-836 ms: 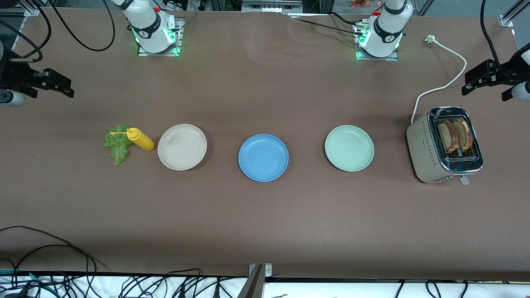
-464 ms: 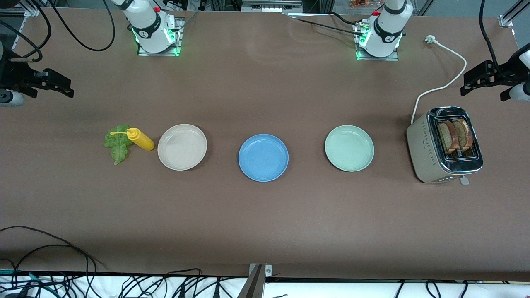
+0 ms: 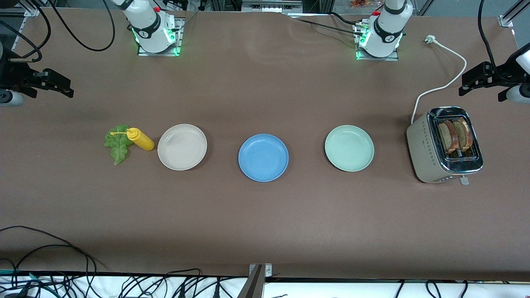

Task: Make sandwich in blue plate with both arms
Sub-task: 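Move the left gripper down to the toast in the toaster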

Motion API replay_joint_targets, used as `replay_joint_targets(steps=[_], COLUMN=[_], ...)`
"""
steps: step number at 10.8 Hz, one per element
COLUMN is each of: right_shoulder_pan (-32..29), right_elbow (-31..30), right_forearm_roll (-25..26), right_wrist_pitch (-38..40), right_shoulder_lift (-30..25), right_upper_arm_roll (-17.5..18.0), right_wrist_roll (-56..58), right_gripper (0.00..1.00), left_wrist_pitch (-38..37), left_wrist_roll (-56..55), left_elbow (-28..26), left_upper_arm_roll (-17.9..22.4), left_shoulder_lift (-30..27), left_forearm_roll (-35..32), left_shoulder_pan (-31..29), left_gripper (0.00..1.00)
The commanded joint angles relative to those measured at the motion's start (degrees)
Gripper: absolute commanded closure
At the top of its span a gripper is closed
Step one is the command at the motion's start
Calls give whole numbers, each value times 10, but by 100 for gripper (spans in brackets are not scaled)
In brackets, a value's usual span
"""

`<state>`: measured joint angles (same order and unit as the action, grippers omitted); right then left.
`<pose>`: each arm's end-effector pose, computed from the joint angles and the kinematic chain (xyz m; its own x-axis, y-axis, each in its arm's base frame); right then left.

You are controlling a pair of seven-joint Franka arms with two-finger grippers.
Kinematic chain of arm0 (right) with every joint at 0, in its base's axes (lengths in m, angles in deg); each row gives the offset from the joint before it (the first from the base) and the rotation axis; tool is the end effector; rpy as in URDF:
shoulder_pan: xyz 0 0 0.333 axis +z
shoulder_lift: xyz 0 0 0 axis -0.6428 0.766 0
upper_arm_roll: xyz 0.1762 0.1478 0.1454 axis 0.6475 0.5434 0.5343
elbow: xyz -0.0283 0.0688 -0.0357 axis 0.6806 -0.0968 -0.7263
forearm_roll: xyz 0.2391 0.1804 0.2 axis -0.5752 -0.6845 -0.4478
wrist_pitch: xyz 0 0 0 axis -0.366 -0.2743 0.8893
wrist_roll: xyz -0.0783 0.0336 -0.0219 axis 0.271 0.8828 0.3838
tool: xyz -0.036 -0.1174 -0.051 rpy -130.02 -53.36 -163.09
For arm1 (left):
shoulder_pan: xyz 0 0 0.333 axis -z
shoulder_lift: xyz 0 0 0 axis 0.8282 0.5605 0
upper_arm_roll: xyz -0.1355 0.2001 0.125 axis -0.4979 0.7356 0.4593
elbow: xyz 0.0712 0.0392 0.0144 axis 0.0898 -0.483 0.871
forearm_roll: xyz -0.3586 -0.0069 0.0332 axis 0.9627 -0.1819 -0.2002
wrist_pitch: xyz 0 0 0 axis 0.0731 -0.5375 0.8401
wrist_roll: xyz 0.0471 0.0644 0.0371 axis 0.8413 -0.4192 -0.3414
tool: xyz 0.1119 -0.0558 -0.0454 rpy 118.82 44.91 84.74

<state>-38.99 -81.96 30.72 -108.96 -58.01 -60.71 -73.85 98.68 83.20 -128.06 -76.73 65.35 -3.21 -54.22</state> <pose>0.5120 -0.0066 0.5365 0.9967 0.0281 -0.0756 0.0293 -0.9995 0.0143 0.5163 0.0005 0.5710 0.9884 -0.1337 -0.0726 -0.1328 -0.9910 0.0173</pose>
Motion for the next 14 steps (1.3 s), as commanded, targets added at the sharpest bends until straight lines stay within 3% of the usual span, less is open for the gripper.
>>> replay_joint_targets(steps=[1, 9, 14], right_shoulder_pan=[0, 0, 0], right_elbow=[14, 25, 28], right_forearm_roll=[5, 11, 11], right_wrist_pitch=[12, 38, 37], right_shoulder_lift=[1, -2, 2], right_upper_arm_roll=[-2, 2, 3], right_wrist_roll=[2, -2, -2], right_gripper=[0, 0, 0], left_wrist_pitch=[22, 170, 254], left_wrist_roll=[0, 0, -2], left_elbow=[-40, -177, -262], left_upper_arm_roll=[11, 60, 68], left_shoulder_lift=[-10, -9, -6], left_forearm_roll=[15, 6, 6], left_shoulder_pan=[-8, -8, -8], left_gripper=[0, 4, 6])
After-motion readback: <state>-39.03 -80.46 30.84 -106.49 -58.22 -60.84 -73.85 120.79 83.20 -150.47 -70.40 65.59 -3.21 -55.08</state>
